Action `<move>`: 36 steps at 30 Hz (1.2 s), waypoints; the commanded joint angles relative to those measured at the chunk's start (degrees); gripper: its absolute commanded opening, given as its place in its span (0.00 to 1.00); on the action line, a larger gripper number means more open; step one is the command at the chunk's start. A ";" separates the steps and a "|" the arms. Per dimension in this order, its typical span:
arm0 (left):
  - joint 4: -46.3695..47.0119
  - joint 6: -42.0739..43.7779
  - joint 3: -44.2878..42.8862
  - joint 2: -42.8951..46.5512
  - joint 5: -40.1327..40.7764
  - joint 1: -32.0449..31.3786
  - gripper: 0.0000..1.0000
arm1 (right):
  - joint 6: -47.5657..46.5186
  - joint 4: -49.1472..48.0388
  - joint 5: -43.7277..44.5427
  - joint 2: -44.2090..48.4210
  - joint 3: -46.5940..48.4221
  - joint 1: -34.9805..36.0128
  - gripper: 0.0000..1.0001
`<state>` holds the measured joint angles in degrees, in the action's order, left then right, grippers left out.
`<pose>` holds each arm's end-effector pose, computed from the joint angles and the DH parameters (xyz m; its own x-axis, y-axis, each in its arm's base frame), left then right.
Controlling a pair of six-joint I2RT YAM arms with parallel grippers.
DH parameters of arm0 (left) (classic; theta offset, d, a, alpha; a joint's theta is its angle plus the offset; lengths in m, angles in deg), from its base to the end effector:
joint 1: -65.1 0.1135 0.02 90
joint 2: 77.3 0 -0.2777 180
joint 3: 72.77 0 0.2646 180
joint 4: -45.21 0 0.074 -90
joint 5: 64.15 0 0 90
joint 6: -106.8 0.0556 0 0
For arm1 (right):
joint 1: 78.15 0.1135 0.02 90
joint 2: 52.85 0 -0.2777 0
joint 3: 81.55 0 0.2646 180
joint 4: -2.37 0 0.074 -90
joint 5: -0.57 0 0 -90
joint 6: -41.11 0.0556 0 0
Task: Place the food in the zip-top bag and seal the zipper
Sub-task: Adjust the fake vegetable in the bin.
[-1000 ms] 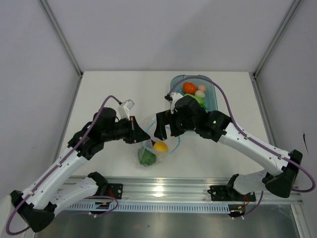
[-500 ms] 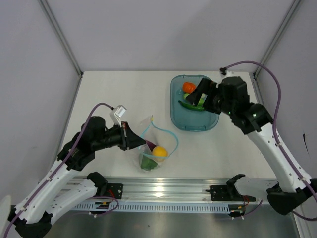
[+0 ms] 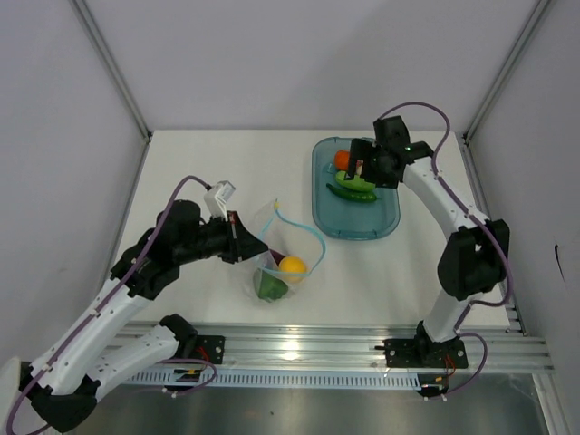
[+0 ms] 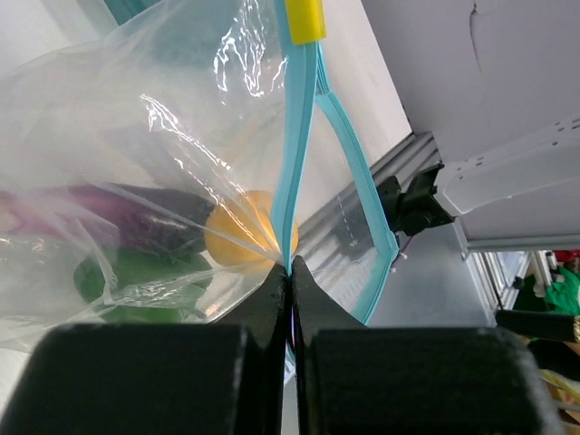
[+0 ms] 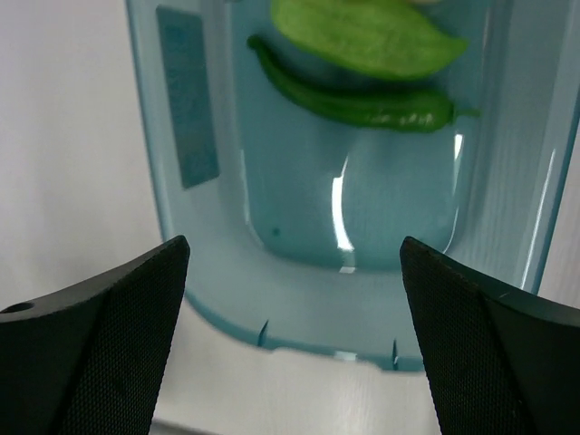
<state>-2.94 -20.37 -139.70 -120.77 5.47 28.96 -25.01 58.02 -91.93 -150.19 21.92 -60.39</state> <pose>0.1305 -0.1193 0.3572 -0.7572 -0.1483 -0.6361 0.4403 0.6034 -0.6649 0.3827 0.1251 0.3186 -0.7967 0.1695 -0.5802 -0.0101 0.9560 0.2931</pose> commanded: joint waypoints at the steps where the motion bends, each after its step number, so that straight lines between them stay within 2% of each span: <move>1: 0.24 3.76 -4.27 -1.88 2.45 -0.25 0.01 | -10.32 -4.04 5.29 -6.00 6.30 -0.53 0.99; 6: 3.84 3.59 -1.12 -3.64 -0.53 -0.33 0.01 | -14.82 -6.51 3.65 -14.09 10.26 -1.94 0.99; 9: 4.46 3.24 0.29 -4.09 -2.20 -0.33 0.01 | -17.63 -5.46 7.50 -19.71 14.30 -2.11 0.97; 13: 4.90 3.94 1.35 -3.82 -1.42 -0.33 0.00 | -22.11 -0.37 9.88 -27.97 21.60 -2.11 0.87; 18: 4.55 4.91 1.53 -4.00 -0.27 -0.25 0.01 | -26.16 -2.02 10.06 -29.40 20.12 -2.11 0.86; 23: 4.55 5.00 0.83 -4.79 -0.10 -0.25 0.00 | -25.99 -1.32 9.71 -29.93 19.06 -2.20 0.85; 27: 4.64 5.00 0.91 -5.58 -0.62 -0.16 0.01 | -26.78 -3.34 6.11 -29.22 14.32 -2.11 0.84; 36: 2.97 4.30 -0.58 -5.67 0.26 -0.25 0.01 | -24.50 -2.90 -3.03 -30.28 11.59 -2.47 0.86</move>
<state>-1.02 -16.61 -138.08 -127.17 5.73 28.96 -50.41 55.90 -90.60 -181.00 34.99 -62.65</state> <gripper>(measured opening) 0.005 0.854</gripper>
